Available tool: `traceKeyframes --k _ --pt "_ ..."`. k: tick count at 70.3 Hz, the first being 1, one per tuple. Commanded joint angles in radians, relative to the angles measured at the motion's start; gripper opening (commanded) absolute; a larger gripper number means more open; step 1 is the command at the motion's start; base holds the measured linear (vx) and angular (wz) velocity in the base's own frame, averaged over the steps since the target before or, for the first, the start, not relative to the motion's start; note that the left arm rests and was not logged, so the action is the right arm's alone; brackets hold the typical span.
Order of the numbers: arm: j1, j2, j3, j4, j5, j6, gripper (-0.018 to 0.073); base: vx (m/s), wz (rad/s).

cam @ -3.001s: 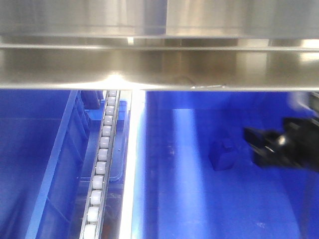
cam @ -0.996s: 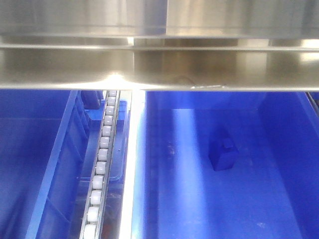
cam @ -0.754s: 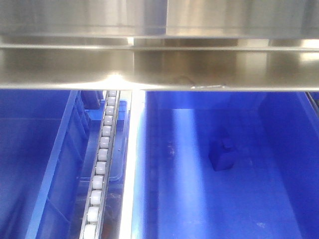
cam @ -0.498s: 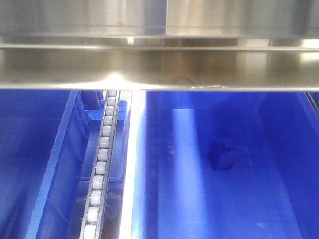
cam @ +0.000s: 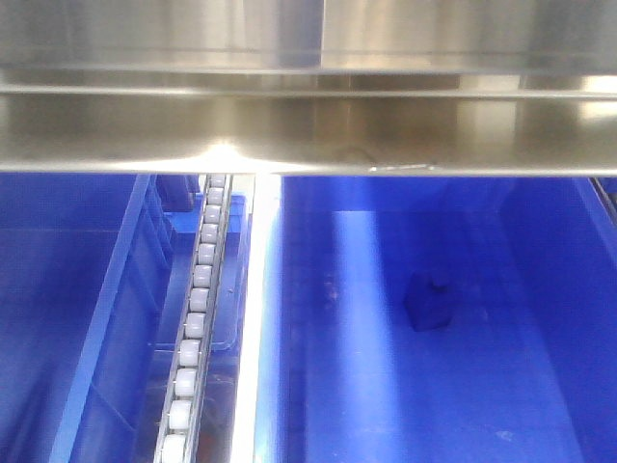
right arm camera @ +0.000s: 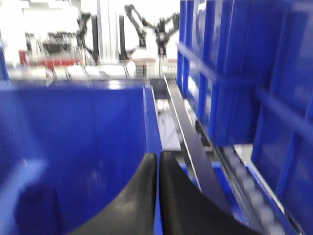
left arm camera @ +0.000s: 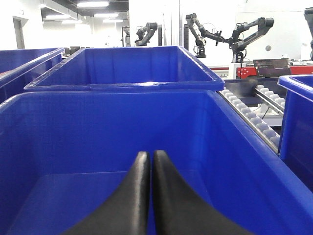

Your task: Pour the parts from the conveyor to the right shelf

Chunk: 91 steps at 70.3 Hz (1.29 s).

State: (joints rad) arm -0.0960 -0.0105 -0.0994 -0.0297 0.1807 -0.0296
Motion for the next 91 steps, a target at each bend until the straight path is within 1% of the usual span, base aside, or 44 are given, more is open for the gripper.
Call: traceKeyframes --k 1,6,12,18,26,33,44,50,60,91 --pt "-0.008 -0.014 0.019 -0.027 -0.112 -0.001 -0.0009 0.00 0.00" --pt "-0.008 -0.014 0.052 -0.027 -0.153 0.004 -0.0009 0.00 0.00" --pt "-0.008 -0.014 0.099 -0.030 -0.239 0.021 -0.0009 0.00 0.00" --pt "-0.008 -0.014 0.132 -0.060 -0.299 0.060 -0.0009 0.00 0.00" --pt "-0.008 -0.014 0.131 -0.083 -0.279 0.103 -0.0009 0.00 0.00" --pt "0.005 -0.014 0.131 -0.083 -0.269 0.103 -0.0009 0.00 0.00" --pt "0.055 -0.014 0.131 -0.084 -0.250 0.100 -0.0009 0.00 0.00" --pt "0.069 -0.014 0.131 -0.078 -0.252 0.100 -0.0009 0.00 0.00" --pt "0.068 -0.014 0.131 -0.034 -0.252 0.099 -0.0009 0.00 0.00" --pt "0.068 -0.014 0.131 -0.041 -0.252 0.096 -0.0009 0.00 0.00"
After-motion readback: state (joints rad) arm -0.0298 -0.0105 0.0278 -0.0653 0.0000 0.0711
